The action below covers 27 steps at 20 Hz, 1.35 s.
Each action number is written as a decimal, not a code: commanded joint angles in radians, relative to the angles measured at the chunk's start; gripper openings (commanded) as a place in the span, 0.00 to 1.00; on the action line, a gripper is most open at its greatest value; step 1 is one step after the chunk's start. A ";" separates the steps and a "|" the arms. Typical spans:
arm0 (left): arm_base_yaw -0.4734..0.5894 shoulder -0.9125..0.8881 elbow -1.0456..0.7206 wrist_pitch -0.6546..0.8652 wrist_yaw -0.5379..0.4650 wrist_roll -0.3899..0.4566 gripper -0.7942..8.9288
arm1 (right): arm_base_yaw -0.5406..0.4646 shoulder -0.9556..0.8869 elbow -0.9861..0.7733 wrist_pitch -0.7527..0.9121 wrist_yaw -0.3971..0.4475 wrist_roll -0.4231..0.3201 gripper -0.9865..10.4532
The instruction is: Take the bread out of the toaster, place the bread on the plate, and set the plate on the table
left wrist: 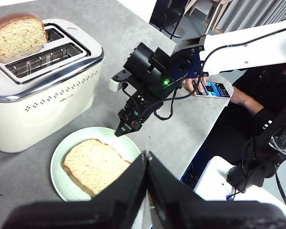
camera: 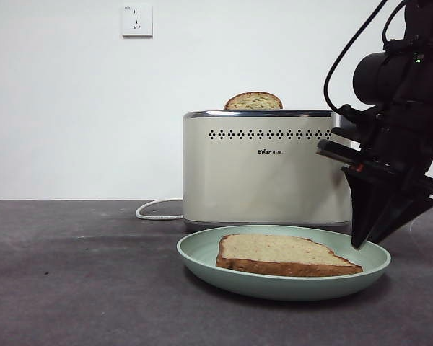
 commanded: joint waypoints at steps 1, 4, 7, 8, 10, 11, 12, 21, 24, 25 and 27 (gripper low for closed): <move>-0.003 -0.001 -0.003 0.002 -0.002 0.016 0.07 | -0.002 0.011 -0.006 0.004 0.005 -0.007 0.45; -0.003 -0.001 -0.003 0.002 -0.001 0.016 0.07 | -0.002 -0.020 -0.006 -0.001 0.002 -0.007 0.54; -0.003 -0.001 -0.003 0.002 -0.001 0.017 0.07 | -0.001 -0.122 -0.006 -0.046 -0.002 -0.008 0.53; -0.003 -0.001 -0.003 0.002 -0.002 0.017 0.07 | 0.002 -0.179 -0.006 -0.070 -0.003 -0.008 0.53; -0.003 -0.001 -0.003 0.001 -0.001 0.028 0.07 | 0.013 -0.304 -0.006 -0.129 -0.037 -0.024 0.53; -0.003 -0.001 -0.003 -0.001 -0.001 0.038 0.07 | 0.022 -0.372 -0.006 -0.157 -0.074 -0.026 0.53; -0.003 -0.001 -0.003 -0.002 -0.001 0.039 0.07 | 0.035 -0.443 -0.006 -0.182 -0.112 -0.032 0.53; -0.003 -0.001 -0.003 -0.020 0.000 0.039 0.07 | 0.242 -0.927 -0.006 -0.363 -0.161 -0.044 0.07; -0.003 -0.001 -0.003 -0.024 -0.001 0.039 0.07 | 0.271 -0.975 -0.006 -0.431 -0.160 -0.048 0.07; -0.003 -0.001 -0.003 -0.024 -0.001 0.039 0.07 | 0.272 -0.977 -0.006 -0.442 -0.160 -0.048 0.07; -0.003 -0.001 -0.003 -0.024 -0.001 0.039 0.07 | 0.271 -0.976 -0.006 -0.444 -0.159 -0.048 0.08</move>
